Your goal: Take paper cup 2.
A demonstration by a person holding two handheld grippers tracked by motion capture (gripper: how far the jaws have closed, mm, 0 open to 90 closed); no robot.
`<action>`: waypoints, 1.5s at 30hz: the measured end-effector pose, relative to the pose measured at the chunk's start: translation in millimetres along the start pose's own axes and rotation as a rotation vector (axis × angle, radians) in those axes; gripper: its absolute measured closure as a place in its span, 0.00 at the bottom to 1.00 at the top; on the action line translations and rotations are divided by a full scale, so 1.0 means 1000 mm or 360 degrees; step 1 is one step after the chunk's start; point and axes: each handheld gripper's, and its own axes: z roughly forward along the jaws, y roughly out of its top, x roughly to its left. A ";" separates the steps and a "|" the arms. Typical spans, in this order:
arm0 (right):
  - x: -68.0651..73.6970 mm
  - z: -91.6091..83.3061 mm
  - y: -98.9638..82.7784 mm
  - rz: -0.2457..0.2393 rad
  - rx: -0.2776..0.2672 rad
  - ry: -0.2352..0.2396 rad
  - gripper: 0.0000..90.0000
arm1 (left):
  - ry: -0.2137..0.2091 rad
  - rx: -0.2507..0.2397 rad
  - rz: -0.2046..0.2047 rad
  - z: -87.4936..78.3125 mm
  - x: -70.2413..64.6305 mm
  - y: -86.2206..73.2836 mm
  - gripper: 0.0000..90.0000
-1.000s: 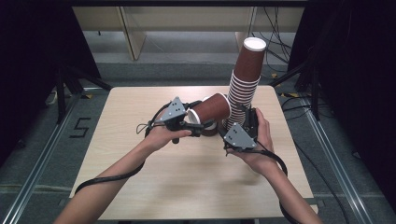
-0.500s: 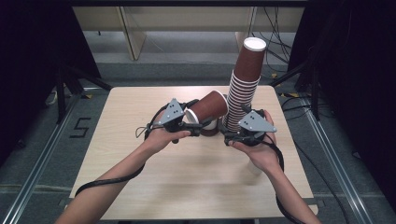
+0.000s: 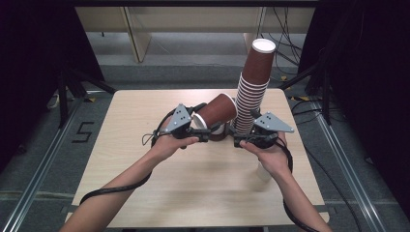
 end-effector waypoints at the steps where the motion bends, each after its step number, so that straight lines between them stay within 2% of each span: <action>1: 0.000 0.000 0.000 0.0055 -0.0003 0.0005 0.07 | 0.0001 -0.0004 -0.0001 0.000 0.000 0.000 0.21; 2: 0.000 0.000 0.000 0.0119 -0.0006 0.0018 0.08 | 0.0007 -0.0009 0.0004 0.000 0.000 0.000 0.21; 7: -0.001 0.002 -0.002 0.0305 -0.0026 0.0071 0.09 | 0.0020 -0.0028 0.0027 0.000 -0.002 -0.002 0.21; 10: -0.001 0.004 -0.003 0.0463 -0.0054 0.0124 0.09 | 0.0031 -0.0045 0.0017 0.000 -0.003 -0.003 0.21; 11: -0.001 0.005 -0.003 0.0484 -0.0072 0.0124 0.09 | 0.0032 -0.0049 0.0014 0.000 -0.003 -0.003 0.21; 20: -0.002 0.010 -0.008 0.0890 -0.0082 0.0237 0.06 | 0.0041 -0.0066 0.0031 0.000 -0.005 -0.003 0.21; 21: -0.003 0.011 -0.009 0.0879 -0.0090 0.0234 0.05 | 0.0042 -0.0067 0.0033 0.000 -0.005 -0.003 0.21; 23: -0.002 0.012 -0.010 0.0919 -0.0083 0.0261 0.05 | 0.0045 -0.0069 0.0026 0.001 -0.006 -0.004 0.21; 25: -0.001 0.013 -0.010 0.0925 -0.0083 0.0246 0.05 | 0.0053 -0.0076 0.0028 0.001 -0.006 -0.004 0.21; 29: -0.001 0.014 -0.010 0.0984 -0.0108 0.0274 0.05 | 0.0060 -0.0082 0.0030 0.001 -0.007 -0.005 0.21; 33: -0.002 0.013 -0.011 0.1061 -0.0111 0.0270 0.05 | 0.0073 -0.0100 0.0037 0.002 -0.006 -0.004 0.22; 38: -0.004 0.013 -0.010 0.1148 -0.0163 0.0300 0.04 | 0.0084 -0.0098 0.0053 0.002 -0.006 -0.004 0.22; 43: -0.005 0.013 -0.008 0.1166 -0.0219 0.0305 0.04 | 0.0091 -0.0106 0.0054 0.003 -0.006 -0.005 0.22; 45: -0.004 0.013 -0.006 0.1254 -0.0196 0.0337 0.03 | 0.0094 -0.0112 0.0060 0.003 -0.007 -0.005 0.22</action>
